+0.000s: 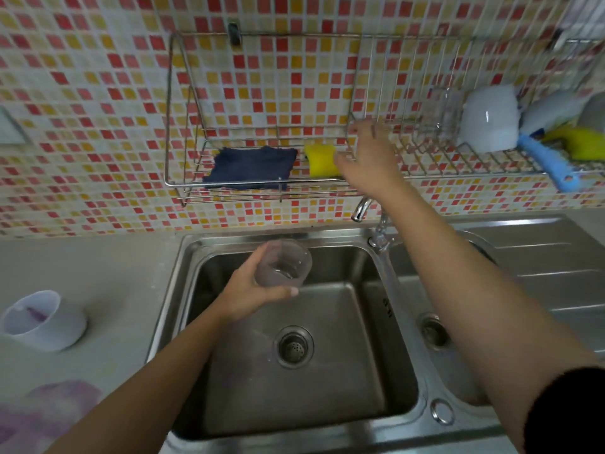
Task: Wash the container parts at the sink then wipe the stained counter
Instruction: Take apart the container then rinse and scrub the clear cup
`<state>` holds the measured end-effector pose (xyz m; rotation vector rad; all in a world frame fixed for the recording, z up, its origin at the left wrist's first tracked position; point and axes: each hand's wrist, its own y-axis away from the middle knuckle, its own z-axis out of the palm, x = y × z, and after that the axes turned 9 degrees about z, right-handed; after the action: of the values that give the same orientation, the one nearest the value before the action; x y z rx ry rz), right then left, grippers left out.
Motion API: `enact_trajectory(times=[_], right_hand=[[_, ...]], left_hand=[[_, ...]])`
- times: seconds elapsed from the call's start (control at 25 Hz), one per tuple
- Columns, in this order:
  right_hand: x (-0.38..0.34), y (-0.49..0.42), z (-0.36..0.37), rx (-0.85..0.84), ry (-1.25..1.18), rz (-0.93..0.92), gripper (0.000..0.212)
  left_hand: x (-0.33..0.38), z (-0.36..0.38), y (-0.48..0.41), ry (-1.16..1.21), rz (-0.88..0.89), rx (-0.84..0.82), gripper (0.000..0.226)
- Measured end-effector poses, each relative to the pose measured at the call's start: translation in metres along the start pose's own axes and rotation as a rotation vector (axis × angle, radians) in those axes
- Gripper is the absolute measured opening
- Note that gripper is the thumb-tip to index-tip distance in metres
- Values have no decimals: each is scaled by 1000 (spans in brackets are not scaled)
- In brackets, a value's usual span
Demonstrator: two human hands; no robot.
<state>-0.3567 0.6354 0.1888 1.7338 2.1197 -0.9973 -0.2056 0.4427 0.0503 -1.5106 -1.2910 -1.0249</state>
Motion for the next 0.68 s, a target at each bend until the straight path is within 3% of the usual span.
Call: enact_trajectory(times=[0.08, 0.2, 0.28, 0.36, 0.52, 0.68], right_hand=[[-13, -21, 12, -301, 139, 149, 71], [-26, -34, 29, -461, 225, 151, 85], [-23, -39, 33, -453, 311, 146, 79], [-25, -37, 32, -337, 282, 126, 69], [-31, 8, 3, -23, -43, -160, 64], [-5, 107, -19, -134, -2, -403, 65]], left_hand=[[4, -8, 7, 41, 5, 13, 82], [5, -20, 18, 51, 1, -5, 79], [5, -21, 19, 51, -6, -44, 78], [6, -24, 21, 47, -4, -58, 80], [9, -32, 21, 43, 26, -70, 87], [11, -34, 21, -75, 95, -82, 93]])
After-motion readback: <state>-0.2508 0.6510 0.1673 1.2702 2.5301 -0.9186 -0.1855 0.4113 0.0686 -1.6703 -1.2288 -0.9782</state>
